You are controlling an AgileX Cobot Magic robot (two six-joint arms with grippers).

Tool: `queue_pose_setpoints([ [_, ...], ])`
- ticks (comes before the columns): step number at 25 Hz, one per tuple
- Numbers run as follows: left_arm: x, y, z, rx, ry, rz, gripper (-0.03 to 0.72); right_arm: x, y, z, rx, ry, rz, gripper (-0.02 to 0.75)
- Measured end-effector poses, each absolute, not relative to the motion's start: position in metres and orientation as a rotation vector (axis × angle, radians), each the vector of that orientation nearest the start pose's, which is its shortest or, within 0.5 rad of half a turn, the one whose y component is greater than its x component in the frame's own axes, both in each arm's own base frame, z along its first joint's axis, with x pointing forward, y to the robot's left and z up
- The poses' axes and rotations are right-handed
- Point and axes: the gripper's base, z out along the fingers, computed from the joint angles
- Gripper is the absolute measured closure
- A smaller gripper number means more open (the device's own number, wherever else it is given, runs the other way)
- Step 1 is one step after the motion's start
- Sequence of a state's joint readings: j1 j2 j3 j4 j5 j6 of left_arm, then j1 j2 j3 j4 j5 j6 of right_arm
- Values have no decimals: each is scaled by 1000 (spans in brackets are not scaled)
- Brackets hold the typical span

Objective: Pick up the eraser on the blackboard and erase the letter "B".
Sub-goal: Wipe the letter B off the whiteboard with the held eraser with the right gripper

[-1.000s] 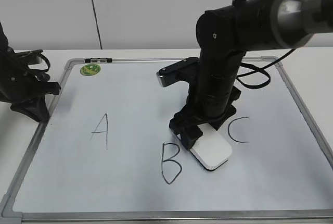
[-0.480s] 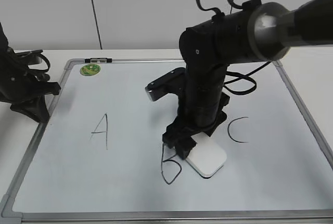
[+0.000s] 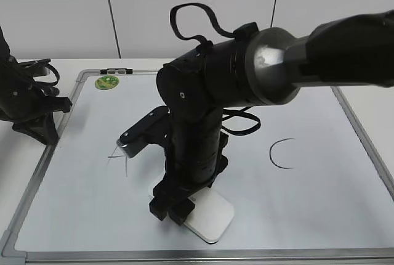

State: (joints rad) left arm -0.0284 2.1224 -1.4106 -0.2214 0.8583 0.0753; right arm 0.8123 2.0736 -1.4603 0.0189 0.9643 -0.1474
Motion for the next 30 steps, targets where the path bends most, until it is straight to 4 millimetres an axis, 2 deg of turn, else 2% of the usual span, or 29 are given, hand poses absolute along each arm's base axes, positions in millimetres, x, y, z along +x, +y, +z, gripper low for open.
queue_pose_setpoints([
  [2,405,-27,125,-52,3039,-262,641,278,295,154,-1406,2729,64,214],
  [11,405,-27,125,-54,3038,-264,659,285,288,154,-1351,2756,74,214],
  [23,405,-27,125,-54,3038,-264,659,326,243,154,-1063,2863,98,214],
  [30,405,-27,125,-54,3038,-264,647,328,241,154,-1046,2865,101,214],
])
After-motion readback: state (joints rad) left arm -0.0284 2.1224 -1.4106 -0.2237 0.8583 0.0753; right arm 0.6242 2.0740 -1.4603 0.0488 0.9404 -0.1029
